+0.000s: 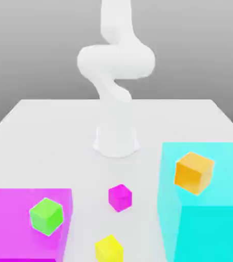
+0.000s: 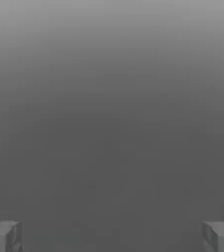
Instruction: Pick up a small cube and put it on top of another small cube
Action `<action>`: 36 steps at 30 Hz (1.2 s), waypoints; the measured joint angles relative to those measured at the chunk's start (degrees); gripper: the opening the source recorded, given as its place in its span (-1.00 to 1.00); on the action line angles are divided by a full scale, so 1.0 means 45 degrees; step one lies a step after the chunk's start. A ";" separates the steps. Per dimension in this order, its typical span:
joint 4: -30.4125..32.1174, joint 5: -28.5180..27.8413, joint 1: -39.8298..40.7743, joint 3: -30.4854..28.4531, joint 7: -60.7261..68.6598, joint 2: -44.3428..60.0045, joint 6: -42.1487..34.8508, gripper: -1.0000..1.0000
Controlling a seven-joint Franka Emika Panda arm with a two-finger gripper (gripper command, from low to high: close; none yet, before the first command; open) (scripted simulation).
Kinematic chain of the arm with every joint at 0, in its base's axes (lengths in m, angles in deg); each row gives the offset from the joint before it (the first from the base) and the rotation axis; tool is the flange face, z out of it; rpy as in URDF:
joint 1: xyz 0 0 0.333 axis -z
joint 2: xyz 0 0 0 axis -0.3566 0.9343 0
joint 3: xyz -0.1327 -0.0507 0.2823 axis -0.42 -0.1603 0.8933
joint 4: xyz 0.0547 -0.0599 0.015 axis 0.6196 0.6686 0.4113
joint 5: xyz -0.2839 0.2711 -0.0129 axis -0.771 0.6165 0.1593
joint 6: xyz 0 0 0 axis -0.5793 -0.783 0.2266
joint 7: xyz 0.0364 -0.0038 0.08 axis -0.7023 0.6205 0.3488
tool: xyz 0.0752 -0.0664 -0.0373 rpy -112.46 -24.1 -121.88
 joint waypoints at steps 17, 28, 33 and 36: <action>0.7410 -0.0694 -0.1529 -0.1465 0.5383 0.7059 0.6237 0.00; 0.7407 -0.0049 -0.0422 -0.0117 0.6504 1.2271 1.0422 -1.00; 0.7401 -0.0117 -0.0374 -0.0084 0.6455 1.2303 1.0434 -1.00; 0.7584 -0.0296 -0.0709 -0.0451 0.6293 1.1213 0.9535 -1.00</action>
